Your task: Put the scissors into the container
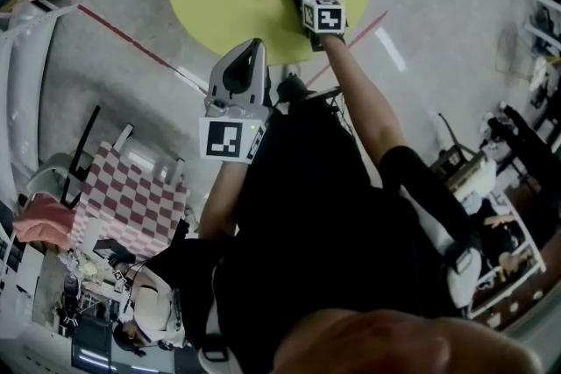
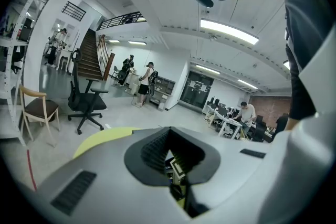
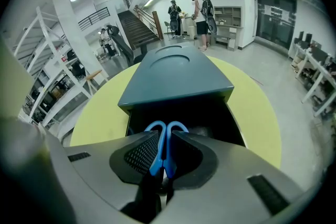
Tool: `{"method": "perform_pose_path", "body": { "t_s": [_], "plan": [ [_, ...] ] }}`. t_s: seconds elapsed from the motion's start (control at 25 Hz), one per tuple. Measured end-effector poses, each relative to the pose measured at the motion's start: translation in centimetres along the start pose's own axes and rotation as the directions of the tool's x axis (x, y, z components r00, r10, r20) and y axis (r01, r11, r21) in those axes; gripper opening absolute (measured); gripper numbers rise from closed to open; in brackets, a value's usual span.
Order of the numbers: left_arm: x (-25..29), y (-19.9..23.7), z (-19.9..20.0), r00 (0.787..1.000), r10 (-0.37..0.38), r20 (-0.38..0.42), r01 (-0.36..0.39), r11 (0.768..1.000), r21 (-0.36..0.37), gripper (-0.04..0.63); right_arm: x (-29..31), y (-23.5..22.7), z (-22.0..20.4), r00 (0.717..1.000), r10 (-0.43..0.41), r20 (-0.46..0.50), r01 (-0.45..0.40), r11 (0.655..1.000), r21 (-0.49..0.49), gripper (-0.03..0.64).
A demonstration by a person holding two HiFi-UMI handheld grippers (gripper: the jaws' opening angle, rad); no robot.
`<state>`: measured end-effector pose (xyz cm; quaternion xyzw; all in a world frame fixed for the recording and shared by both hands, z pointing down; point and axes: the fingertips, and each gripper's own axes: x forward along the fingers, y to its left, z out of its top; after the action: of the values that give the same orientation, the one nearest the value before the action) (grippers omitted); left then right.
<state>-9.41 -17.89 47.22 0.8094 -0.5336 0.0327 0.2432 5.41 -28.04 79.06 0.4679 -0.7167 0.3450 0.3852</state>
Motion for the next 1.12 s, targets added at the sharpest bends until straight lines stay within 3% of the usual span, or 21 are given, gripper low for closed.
{"method": "perform_pose_path", "body": {
  "t_s": [0.6, 0.96, 1.12],
  "plan": [
    [0.1, 0.1, -0.2, 1.000, 0.008, -0.004, -0.008, 1.000, -0.010, -0.003, 0.6, 0.2, 0.0, 0.999, 0.011, -0.032, -0.011, 1.000, -0.006, 0.078],
    [-0.3, -0.5, -0.7, 1.000, -0.011, -0.015, 0.011, 0.999, 0.035, -0.003, -1.2, 0.1, 1.4, 1.000, -0.008, 0.021, 0.008, 1.000, -0.005, 0.078],
    [-0.3, -1.5, 0.1, 1.000, -0.014, 0.024, 0.013, 1.000, 0.023, -0.003, -3.2, 0.0, 2.0, 0.998, -0.005, 0.058, 0.005, 1.000, 0.014, 0.077]
  ]
}}
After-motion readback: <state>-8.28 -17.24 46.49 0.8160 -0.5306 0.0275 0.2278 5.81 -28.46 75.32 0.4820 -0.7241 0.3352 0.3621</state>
